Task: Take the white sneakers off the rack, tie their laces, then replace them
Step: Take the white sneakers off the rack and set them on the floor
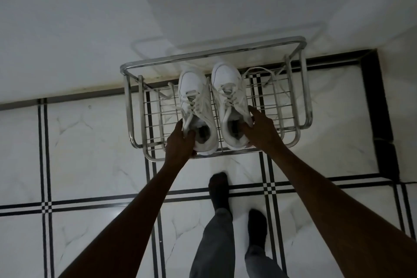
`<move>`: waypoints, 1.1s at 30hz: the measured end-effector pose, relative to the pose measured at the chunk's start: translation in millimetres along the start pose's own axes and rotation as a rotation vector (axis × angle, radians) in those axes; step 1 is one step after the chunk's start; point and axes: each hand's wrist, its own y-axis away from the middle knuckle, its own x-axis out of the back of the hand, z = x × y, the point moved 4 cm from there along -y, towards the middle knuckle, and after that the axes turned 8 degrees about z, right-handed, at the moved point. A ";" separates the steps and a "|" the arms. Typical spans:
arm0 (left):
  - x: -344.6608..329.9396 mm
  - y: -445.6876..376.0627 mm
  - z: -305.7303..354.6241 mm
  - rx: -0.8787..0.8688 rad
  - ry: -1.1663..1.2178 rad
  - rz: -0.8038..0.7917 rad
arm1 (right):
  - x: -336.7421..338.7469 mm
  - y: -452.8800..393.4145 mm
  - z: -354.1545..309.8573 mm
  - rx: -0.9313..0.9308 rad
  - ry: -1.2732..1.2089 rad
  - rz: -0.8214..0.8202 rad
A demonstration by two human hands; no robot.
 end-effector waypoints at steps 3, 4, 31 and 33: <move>0.5 14.1 -5.9 -0.034 0.050 0.025 | -3.5 13.4 4.6 0.009 -0.009 0.034; 1.7 29.0 -10.1 -0.048 0.075 0.040 | -5.5 26.7 8.8 0.032 -0.022 0.036; -142.0 211.0 -351.4 -0.056 0.100 0.106 | -142.2 235.7 308.0 0.161 0.018 0.129; -162.5 193.7 -384.8 -0.049 0.083 0.089 | -170.1 222.2 343.2 0.097 0.035 0.095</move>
